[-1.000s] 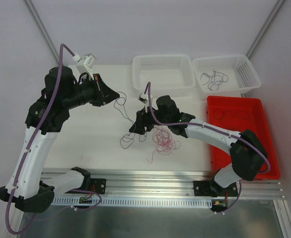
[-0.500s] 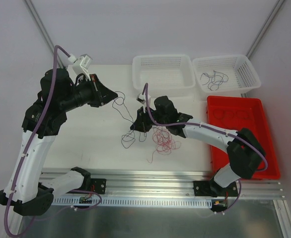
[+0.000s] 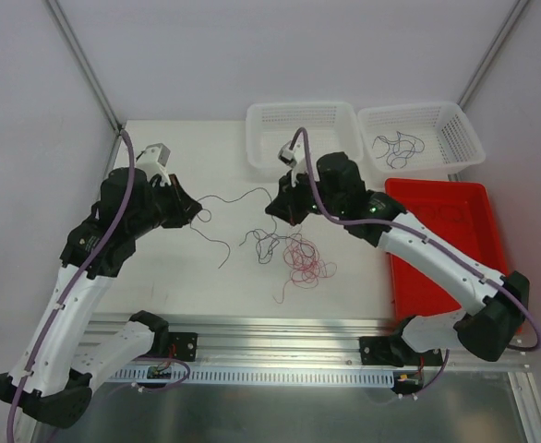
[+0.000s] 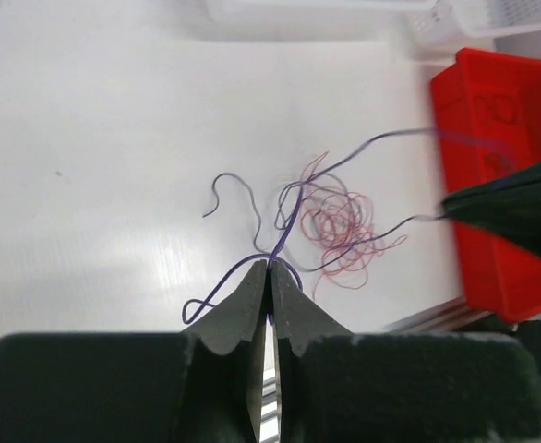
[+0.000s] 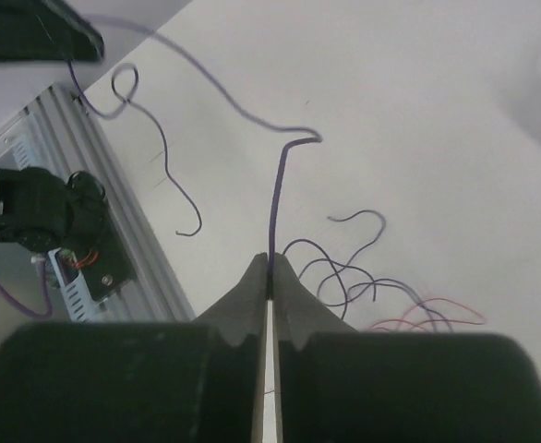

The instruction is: Untangle the cables

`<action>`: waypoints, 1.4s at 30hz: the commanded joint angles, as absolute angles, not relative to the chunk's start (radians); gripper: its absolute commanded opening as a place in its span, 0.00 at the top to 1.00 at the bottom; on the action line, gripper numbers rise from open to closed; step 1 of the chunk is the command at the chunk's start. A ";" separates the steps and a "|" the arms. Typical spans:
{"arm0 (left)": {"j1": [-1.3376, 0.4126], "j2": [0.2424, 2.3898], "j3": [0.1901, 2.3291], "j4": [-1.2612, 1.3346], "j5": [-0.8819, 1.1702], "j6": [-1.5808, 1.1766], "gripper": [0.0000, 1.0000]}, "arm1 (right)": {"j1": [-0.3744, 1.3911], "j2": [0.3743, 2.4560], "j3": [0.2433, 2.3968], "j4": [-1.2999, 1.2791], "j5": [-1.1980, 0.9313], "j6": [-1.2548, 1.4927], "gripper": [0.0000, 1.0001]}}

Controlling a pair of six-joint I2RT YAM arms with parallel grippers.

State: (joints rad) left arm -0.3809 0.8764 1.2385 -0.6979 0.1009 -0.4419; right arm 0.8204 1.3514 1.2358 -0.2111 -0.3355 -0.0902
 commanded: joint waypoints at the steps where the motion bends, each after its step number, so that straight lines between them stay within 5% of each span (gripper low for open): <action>1: -0.393 0.853 1.169 -0.670 0.041 -0.393 0.97 | 0.775 1.276 1.380 -0.394 -0.221 -0.175 0.99; 8: -0.393 0.841 1.037 -0.580 0.143 -0.358 0.73 | 0.674 1.285 1.603 -0.627 -0.072 -0.242 0.99; 20: -0.393 0.822 0.887 -0.493 0.017 -0.215 0.02 | 0.336 1.328 1.790 -0.600 -0.023 -0.261 0.99; 29: -0.393 0.939 0.718 -0.376 -0.054 -0.195 0.01 | 0.057 1.471 1.890 -0.407 -0.035 -0.187 0.99; 42: -0.391 1.023 0.733 -0.373 -0.048 -0.173 0.01 | -0.063 1.785 1.997 -0.239 0.082 -0.169 0.93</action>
